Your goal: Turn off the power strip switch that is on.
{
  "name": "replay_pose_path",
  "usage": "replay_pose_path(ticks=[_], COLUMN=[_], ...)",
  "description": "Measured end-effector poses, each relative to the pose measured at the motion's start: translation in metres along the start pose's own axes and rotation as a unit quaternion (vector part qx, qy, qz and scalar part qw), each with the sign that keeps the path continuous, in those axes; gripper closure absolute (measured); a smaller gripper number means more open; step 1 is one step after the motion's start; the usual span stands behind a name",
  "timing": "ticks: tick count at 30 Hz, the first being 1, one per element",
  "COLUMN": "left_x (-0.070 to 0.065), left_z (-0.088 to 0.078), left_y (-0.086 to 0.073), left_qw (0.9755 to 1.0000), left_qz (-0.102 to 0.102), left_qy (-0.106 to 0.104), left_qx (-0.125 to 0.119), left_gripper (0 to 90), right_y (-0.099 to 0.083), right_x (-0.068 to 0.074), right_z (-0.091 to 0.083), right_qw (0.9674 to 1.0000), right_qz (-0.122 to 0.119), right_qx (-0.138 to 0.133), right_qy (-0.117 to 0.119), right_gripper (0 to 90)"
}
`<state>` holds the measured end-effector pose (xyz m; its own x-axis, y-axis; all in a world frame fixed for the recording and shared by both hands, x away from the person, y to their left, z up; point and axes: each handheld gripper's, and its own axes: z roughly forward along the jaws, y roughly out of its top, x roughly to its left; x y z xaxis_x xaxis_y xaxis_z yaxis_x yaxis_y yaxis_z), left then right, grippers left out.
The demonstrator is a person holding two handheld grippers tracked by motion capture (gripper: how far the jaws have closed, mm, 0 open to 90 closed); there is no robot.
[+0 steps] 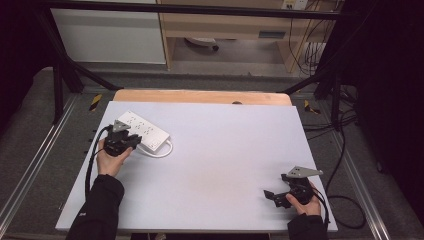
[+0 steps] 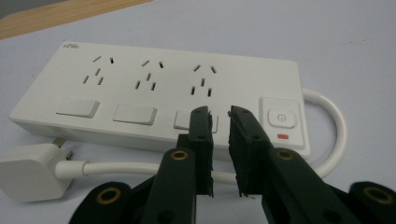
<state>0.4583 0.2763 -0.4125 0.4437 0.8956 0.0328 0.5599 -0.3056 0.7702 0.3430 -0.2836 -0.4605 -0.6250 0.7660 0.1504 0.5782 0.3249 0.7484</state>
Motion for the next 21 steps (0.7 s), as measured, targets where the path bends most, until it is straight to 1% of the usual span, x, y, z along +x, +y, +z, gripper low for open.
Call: replay_pose_path(ticks=[6,12,21], left_x=[0.0005,0.0021,0.0048], left_z=[0.0017,0.0053,0.0102], left_y=[-0.0001,0.0000,-0.0004], left_qw=[1.0000,0.9999,0.9998], left_qz=[0.004,-0.003,-0.005], left_qy=[0.006,0.008,0.016], left_qx=[-0.002,-0.006,-0.010], left_gripper=[82.3,85.7,89.3], right_y=[0.0000,-0.0001,-0.0001], right_x=[0.0001,-0.0001,-0.0002], right_z=[0.0000,0.0003,0.0003], right_qw=[1.0000,1.0000,1.0000], right_qz=[0.000,0.000,0.000], right_qx=[0.000,0.001,0.001], right_qy=[0.000,0.000,0.000], right_gripper=[1.0,1.0,1.0])
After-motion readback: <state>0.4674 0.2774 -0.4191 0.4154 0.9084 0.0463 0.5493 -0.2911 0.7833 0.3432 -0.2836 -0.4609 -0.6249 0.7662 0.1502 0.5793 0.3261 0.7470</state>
